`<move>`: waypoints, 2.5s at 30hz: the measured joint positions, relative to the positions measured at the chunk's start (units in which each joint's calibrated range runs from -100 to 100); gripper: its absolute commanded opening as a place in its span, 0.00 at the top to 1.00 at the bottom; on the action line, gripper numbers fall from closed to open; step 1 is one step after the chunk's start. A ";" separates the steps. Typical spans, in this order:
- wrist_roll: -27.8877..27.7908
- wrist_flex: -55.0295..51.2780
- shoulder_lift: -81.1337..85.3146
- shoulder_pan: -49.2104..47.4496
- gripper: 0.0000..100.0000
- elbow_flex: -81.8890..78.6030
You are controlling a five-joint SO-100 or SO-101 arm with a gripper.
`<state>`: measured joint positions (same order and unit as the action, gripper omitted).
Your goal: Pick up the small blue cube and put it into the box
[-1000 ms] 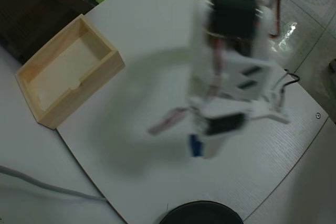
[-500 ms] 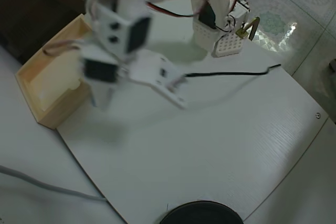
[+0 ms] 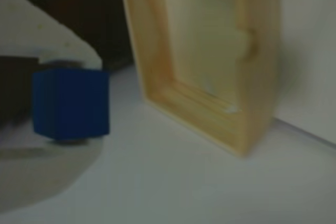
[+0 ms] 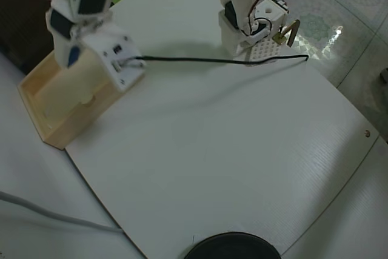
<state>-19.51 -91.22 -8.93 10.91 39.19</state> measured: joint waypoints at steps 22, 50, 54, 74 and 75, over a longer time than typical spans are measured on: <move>0.00 4.69 -12.02 7.30 0.81 0.00; 16.00 -2.05 3.05 4.50 0.81 22.53; 18.32 -7.42 8.29 0.81 0.81 22.53; 20.16 -4.69 45.37 -8.25 0.96 -27.96; 20.16 -3.41 47.14 -8.18 0.96 -31.76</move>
<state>0.66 -94.63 38.21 2.73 7.42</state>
